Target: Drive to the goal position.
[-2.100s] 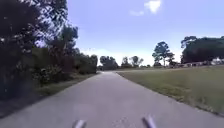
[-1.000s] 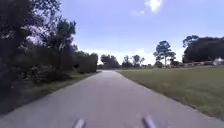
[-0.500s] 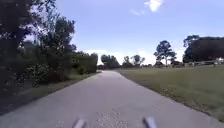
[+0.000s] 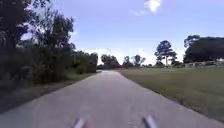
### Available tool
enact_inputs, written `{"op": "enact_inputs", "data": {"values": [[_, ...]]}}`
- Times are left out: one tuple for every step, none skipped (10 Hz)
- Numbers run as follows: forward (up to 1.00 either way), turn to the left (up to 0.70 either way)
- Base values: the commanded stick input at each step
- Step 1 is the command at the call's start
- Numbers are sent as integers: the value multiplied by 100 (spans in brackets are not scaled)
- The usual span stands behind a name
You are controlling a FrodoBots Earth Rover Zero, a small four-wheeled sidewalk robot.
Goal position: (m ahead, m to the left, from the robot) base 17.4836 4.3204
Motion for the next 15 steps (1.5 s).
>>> {"op": "enact_inputs", "data": {"values": [[50, 0], [50, 0], [50, 0], [50, 0], [50, 50], [50, 50], [50, 50], [50, 27], [50, 1], [50, 0], [50, 0], [50, 0], [50, 0], [50, 0], [50, 0]]}}
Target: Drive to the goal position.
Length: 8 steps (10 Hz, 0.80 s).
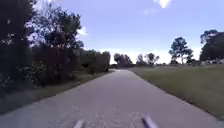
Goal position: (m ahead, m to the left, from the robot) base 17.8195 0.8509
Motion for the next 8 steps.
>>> {"op": "enact_inputs", "data": {"values": [[50, 0], [50, 0], [50, 0], [50, 0], [50, 0], [50, 0], [50, 0], [50, 0]]}}
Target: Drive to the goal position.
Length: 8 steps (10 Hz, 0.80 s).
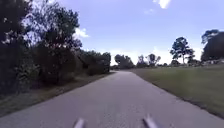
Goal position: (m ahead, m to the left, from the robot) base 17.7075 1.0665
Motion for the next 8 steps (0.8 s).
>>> {"op": "enact_inputs", "data": {"values": [[50, 0], [50, 0], [50, 48], [50, 50], [50, 28], [50, 3], [50, 0], [50, 0]]}}
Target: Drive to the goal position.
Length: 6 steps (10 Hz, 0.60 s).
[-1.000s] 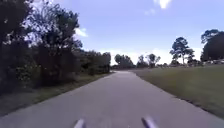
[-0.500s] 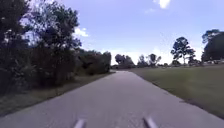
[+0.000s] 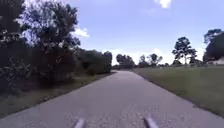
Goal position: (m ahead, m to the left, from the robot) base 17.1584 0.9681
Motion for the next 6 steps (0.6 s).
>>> {"op": "enact_inputs", "data": {"values": [[50, 0], [50, 0], [50, 0], [50, 0], [50, 0], [50, 0]]}}
